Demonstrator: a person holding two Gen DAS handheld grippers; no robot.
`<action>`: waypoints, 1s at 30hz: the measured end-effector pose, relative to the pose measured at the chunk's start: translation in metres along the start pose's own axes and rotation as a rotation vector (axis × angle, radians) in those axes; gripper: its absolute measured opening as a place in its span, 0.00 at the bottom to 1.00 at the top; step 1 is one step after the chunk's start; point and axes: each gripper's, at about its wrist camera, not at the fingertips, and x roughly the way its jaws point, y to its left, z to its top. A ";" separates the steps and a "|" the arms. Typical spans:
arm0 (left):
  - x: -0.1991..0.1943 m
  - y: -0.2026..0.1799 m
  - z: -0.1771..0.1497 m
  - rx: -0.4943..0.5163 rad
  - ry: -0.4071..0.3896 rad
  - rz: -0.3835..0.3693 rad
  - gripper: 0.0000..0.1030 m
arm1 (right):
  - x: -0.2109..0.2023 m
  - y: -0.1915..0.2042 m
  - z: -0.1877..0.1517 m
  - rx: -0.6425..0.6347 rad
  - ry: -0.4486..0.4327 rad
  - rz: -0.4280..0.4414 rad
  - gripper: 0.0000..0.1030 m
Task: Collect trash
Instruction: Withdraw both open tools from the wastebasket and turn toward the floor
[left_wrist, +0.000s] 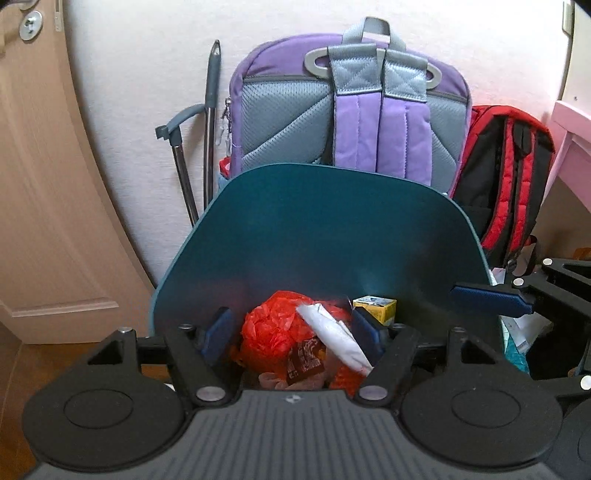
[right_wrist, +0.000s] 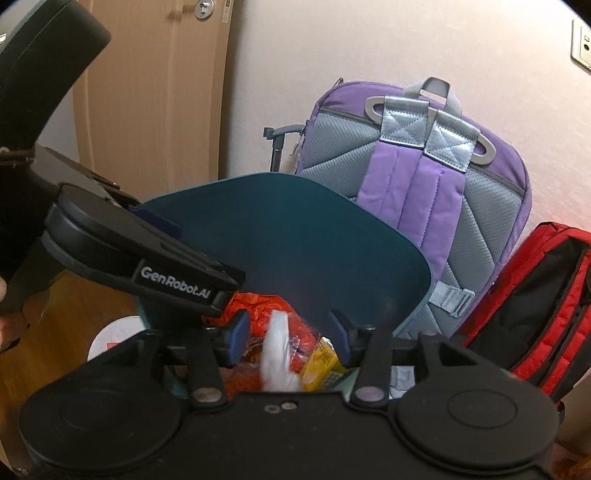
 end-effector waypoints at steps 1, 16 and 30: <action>-0.004 0.000 -0.001 0.000 -0.002 0.000 0.69 | -0.003 0.001 0.000 -0.003 0.001 -0.001 0.46; -0.095 0.006 -0.033 -0.012 -0.048 -0.020 0.69 | -0.083 0.027 -0.011 0.017 -0.042 0.037 0.47; -0.141 0.018 -0.112 0.020 -0.015 -0.053 0.78 | -0.107 0.076 -0.055 0.023 0.030 0.207 0.48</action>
